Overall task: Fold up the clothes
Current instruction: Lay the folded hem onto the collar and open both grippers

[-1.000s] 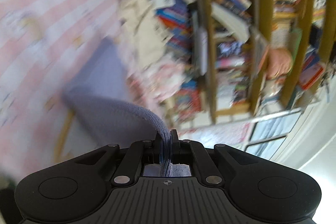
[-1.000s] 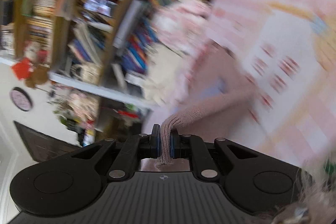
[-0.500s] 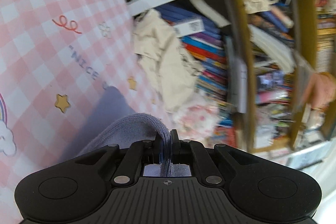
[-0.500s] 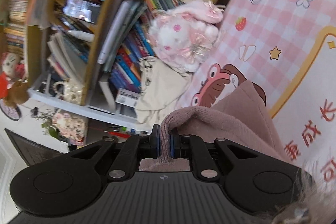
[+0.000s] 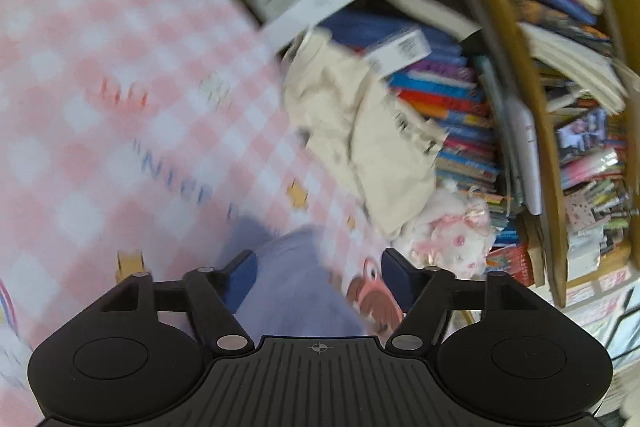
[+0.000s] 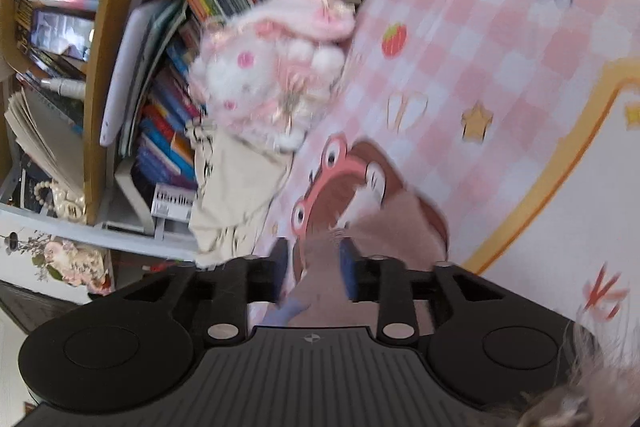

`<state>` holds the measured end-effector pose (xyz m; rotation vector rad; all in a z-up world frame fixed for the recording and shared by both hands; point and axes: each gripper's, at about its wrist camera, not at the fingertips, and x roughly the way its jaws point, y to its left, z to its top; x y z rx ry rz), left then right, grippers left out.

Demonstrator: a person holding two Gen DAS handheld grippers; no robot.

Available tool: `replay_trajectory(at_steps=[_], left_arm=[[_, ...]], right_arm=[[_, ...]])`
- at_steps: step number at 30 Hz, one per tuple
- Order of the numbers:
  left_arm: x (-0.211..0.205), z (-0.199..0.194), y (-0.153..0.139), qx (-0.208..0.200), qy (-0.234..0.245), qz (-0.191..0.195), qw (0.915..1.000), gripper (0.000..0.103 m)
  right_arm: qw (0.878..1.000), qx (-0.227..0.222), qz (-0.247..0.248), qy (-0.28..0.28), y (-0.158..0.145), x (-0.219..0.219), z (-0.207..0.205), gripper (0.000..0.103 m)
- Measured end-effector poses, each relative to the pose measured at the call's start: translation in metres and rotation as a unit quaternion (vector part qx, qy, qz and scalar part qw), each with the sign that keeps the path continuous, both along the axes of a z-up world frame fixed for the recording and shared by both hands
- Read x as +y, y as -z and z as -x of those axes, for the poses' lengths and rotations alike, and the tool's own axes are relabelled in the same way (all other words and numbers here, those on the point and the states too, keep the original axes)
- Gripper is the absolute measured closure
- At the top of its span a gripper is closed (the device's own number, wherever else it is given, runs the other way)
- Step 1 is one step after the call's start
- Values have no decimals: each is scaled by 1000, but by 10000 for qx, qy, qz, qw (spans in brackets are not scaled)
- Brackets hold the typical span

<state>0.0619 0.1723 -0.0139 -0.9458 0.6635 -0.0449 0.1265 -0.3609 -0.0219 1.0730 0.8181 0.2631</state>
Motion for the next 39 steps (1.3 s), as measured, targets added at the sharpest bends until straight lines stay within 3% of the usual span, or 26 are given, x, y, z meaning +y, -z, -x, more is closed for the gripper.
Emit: replay_trajectory(at_steps=[3,6,9,12,14,15,16,18,21,24,27,28,30,32,34,37,39], left_arm=[[-6,1,-12,0,157,-874,9961,34],[-19,-2,-16,139,427,-1780,9830,34],[-42,-11,-10,264,753,-2512,9646,35],[-61,-24,-2,355,932,-2984,9492,35],[-70,-32,4,446,1030,-3228,9398,36],[-74,-35,7,503,1072,-3316,9360,36],[-75,-38,10,568,1109,-3367,9333,40],[-75,-40,14,688,1169,-3350,9324,65],[-73,-41,20,817,1195,-3245,9347,65],[-72,-43,25,945,1183,-3176,9361,64],[-73,-45,28,1016,1183,-3173,9354,64],[-73,-44,27,998,1178,-3177,9355,66],[-74,-40,22,939,1133,-3239,9346,83],[-72,-32,12,780,1017,-3179,9394,89],[-69,-20,1,496,895,-3067,9463,89],[-64,-20,7,637,784,-3040,9473,90],[-60,-31,22,992,737,-3034,9448,88]], right_arm=[[9953,-252,836,-407,-10,10,-3,63],[9796,-512,1738,-868,-21,22,-7,62],[9483,-834,2740,-1370,-27,45,-9,62],[9133,-993,3556,-1722,-24,71,-13,62],[9014,-940,3811,-1828,-18,80,-17,70],[9015,-865,3819,-1844,-16,80,-19,94],[9015,-790,3827,-1860,-13,81,-21,96],[9194,-1057,3369,-1734,-24,70,-13,96],[9270,-1134,3230,-1535,-29,60,-5,96],[9260,-538,3389,-1573,1,56,-20,96],[9295,-454,3296,-1590,13,54,-24,96],[9309,-454,3256,-1590,16,53,-25,96],[9319,-462,3220,-1603,18,52,-25,96],[9331,-479,3179,-1610,19,51,-26,96],[9343,-492,3143,-1611,21,50,-26,96],[9365,-517,3076,-1605,19,48,-23,96],[9346,-538,3103,-1652,19,48,-23,96]])
